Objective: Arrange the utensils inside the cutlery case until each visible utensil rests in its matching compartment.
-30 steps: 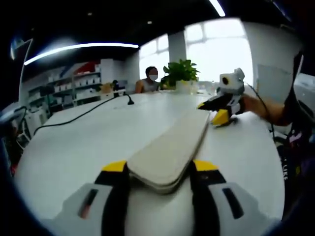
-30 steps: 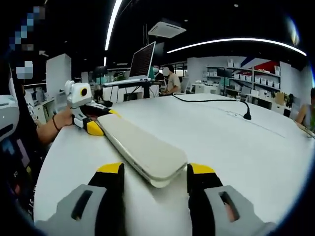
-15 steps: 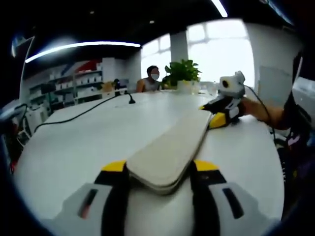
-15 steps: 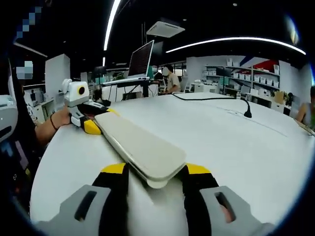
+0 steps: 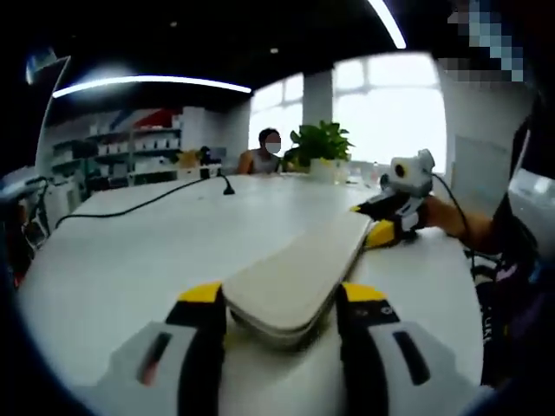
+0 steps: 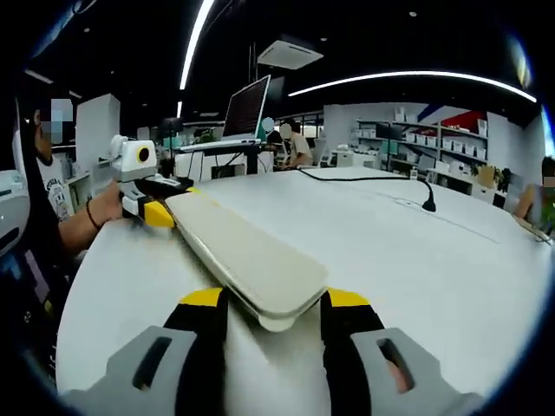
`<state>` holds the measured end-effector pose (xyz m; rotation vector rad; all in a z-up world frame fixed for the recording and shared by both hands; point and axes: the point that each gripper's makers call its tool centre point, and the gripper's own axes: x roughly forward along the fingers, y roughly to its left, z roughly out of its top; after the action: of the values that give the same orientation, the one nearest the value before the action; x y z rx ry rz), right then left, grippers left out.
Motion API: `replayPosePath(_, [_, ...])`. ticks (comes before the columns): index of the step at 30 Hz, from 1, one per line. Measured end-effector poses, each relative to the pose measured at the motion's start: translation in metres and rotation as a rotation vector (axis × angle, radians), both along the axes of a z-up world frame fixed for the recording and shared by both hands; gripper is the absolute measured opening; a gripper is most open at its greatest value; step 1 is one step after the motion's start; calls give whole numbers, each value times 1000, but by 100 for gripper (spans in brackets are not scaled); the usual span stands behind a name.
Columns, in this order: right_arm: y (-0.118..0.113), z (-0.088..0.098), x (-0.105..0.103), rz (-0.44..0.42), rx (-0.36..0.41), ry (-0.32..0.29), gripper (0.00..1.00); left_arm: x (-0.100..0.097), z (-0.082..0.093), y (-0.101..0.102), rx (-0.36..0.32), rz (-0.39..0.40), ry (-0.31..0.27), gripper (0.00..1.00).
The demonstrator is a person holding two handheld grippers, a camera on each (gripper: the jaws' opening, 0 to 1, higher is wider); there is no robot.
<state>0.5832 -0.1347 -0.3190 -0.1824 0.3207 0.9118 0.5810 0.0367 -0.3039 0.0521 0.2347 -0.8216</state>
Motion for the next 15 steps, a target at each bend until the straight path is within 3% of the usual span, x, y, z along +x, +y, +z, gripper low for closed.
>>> replayPosePath(13, [-29,26,-5,-55,5,-82,44,9,21,-28,40,-47,-54,54])
replayPosePath(15, [-32,33,-5,-70,55,-78,45,10,20,-31,69,-53,-65,54])
